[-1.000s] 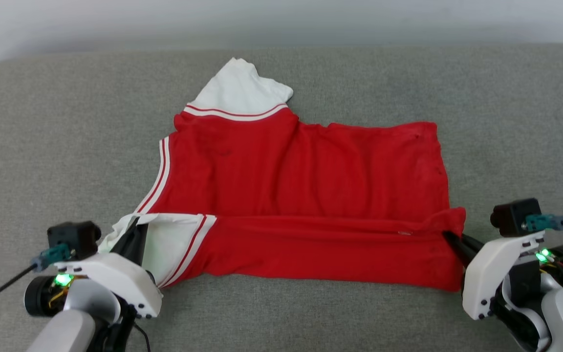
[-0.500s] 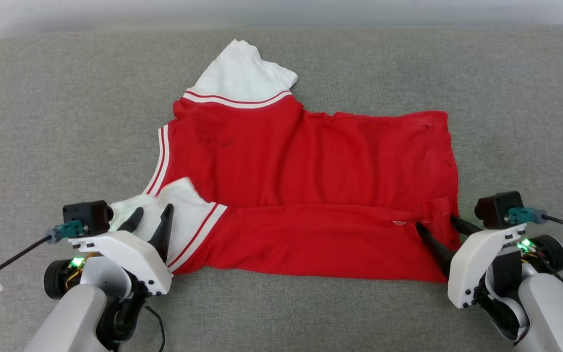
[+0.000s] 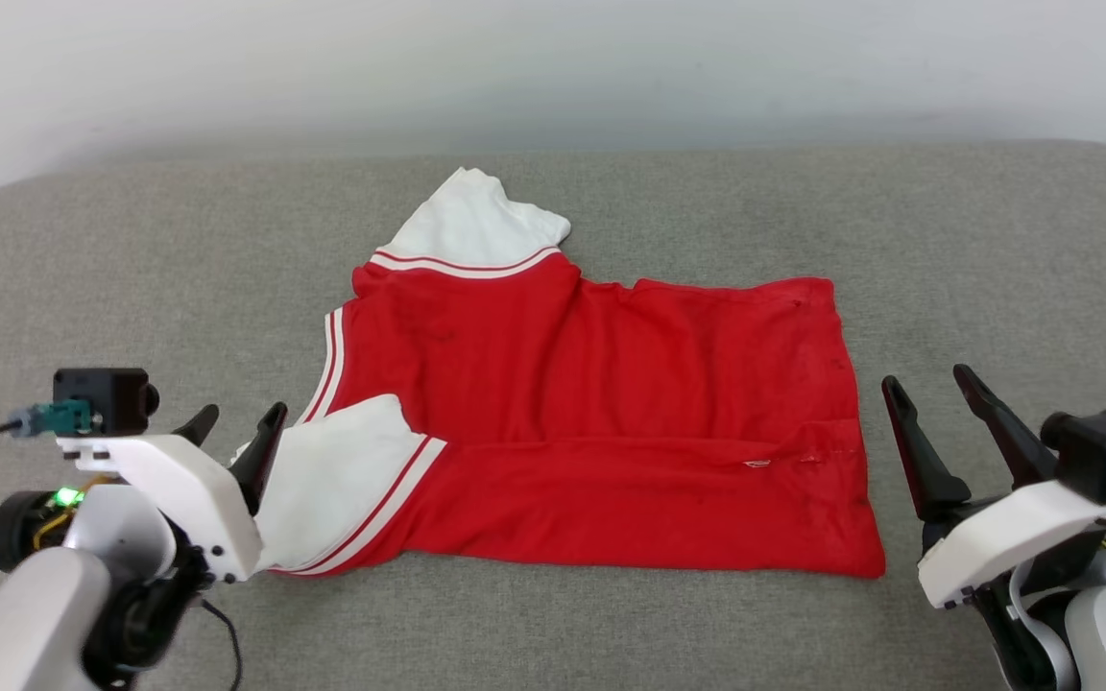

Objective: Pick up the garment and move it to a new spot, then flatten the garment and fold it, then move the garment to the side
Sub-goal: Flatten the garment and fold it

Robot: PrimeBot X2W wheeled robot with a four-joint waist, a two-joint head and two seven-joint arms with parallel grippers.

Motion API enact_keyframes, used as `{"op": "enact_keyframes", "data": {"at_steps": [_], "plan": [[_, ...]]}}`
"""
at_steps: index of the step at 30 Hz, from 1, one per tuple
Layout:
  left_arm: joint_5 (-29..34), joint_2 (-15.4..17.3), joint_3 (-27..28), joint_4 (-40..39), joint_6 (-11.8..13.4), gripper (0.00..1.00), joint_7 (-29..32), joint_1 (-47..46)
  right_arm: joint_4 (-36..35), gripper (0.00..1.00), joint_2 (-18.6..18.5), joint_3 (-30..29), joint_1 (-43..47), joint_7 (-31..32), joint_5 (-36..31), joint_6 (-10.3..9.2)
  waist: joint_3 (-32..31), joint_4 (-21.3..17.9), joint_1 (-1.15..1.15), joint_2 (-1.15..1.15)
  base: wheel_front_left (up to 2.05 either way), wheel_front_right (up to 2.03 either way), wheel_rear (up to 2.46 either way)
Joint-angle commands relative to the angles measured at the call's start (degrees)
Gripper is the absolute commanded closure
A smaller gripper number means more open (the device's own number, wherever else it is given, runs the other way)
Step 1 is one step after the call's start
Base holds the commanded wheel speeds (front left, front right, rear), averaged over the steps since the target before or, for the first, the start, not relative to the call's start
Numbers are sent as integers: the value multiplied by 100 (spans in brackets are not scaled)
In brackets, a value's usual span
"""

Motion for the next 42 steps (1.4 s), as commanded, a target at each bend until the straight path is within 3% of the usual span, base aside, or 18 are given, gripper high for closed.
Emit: {"op": "enact_keyframes", "data": {"at_steps": [1, 7, 14, 19, 25, 27, 29, 35, 42], "plan": [[-35, 132, -4, -132, 17, 0, 189, 59, -132, 0, 82, -63, 111, -19, -30, -4, -71, -39, 0, 0, 0, 0, 0], [-511, 923, 4, -770, 87, 0, 1670, 221, -900, 0, 388, -316, 489, 139, -265, -4, -1, -164, 0, 0, 0, 0, 0], [-1083, 1412, 113, -968, 302, 0, 2733, 442, -1340, 0, 628, -405, 584, 245, -349, -4, 456, -384, 0, 0, 0, 0, 0], [-1297, 1437, 154, -855, 441, 0, 2980, 565, -1384, 0, 708, -406, 445, 208, -373, -4, 774, -500, 0, 0, 0, 0, 0], [-1545, 1037, -22, -405, 358, 0, 3058, 632, -1361, 0, 708, -417, 354, 202, -348, -4, 921, -563, 0, 0, 0, 0, 0], [-1635, 865, -142, -274, 318, 57, 3155, 675, -1347, 0, 670, -436, 344, 238, -338, -4, 899, -575, 0, 0, 0, 0, 0], [-1664, 733, -205, -214, 239, 100, 3104, 642, -1373, 0, 646, -495, 347, 263, -325, -4, 882, -565, 0, 0, 0, 0, 0], [-1533, 619, -150, -48, 72, 100, 2757, 455, -1450, 0, 599, -658, 445, 458, -234, -4, 760, -486, 0, 0, 0, 0, 0], [-1258, 811, 234, -479, 100, 100, 2033, 381, -1365, 0, 182, -874, 545, 1805, 256, -4, 494, -321, 0, 0, 0, 0, 0]]}}
